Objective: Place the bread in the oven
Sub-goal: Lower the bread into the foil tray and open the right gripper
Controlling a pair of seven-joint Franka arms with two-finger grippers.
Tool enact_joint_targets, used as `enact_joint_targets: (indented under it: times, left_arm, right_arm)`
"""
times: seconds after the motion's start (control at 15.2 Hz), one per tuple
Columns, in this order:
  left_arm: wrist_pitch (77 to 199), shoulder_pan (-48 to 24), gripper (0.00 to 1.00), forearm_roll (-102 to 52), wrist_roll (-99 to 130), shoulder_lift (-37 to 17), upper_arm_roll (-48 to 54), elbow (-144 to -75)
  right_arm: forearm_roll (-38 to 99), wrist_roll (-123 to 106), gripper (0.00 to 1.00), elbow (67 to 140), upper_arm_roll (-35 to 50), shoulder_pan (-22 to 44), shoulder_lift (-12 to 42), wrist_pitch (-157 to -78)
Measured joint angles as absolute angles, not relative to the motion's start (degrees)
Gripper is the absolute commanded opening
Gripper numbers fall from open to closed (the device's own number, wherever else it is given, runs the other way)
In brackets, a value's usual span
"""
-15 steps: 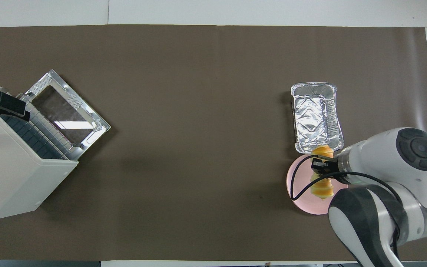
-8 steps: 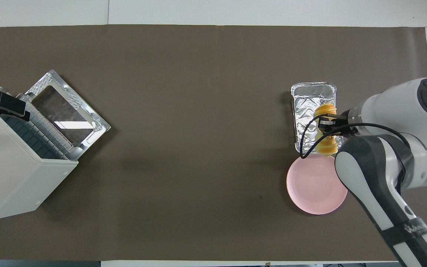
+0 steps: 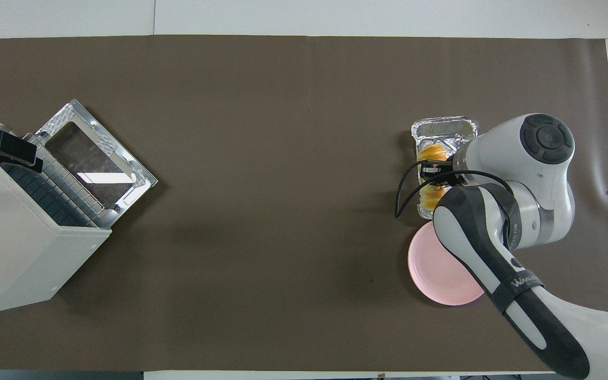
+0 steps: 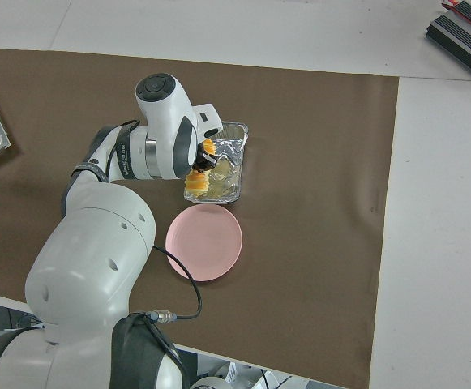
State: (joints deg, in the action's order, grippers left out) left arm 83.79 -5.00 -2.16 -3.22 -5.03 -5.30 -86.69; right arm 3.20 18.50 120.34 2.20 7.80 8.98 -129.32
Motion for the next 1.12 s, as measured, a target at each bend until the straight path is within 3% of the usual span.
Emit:
enact_joint_targets:
  times: [0.4,0.73,1.12]
  left_arm:
    - [83.8,-5.0,1.0,-2.2,-3.2,-5.0,-5.3,-86.7]
    - [83.8,-5.0,1.0,-2.2,-3.2,-5.0,-5.3,-86.7]
    - [83.8,-5.0,1.0,-2.2,-3.2,-5.0,-5.3,-86.7]
  right_arm:
    - [3.2,16.5,0.0,119.1,1.8,6.8,9.8,-130.3]
    - [3.2,13.6,0.0,114.1,1.6,4.5,10.9,-126.0]
    - [3.2,13.6,0.0,115.0,1.9,5.0,12.9,-126.7]
